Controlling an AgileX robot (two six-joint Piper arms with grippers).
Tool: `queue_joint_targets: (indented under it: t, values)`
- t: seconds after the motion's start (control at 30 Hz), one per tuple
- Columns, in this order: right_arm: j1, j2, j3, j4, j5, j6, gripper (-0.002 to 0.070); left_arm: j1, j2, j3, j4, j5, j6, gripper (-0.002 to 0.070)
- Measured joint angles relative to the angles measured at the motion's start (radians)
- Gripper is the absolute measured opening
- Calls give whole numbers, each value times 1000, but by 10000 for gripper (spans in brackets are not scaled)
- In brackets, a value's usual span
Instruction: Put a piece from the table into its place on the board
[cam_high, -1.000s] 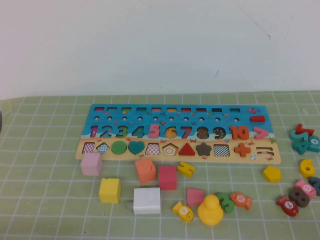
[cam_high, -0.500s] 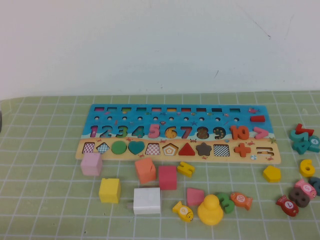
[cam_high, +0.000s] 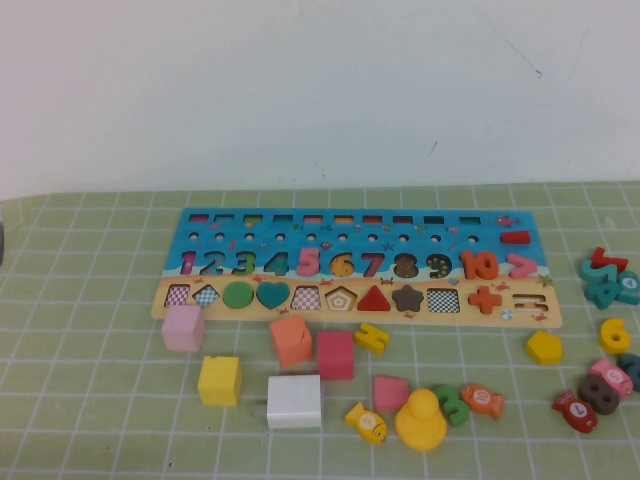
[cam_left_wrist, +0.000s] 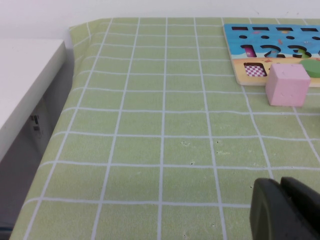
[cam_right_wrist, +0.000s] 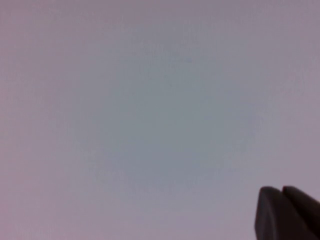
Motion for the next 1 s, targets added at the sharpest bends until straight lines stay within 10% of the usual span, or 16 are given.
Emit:
queue_joint_targets:
  t: [0.37,1.0]
  values:
    - [0,51,-381,269,606,-278,-2,0,0,0,0,0,0,-2]
    - [0,1062,-992,203,1543,-357,-1,0,0,0,0,0,0,-2]
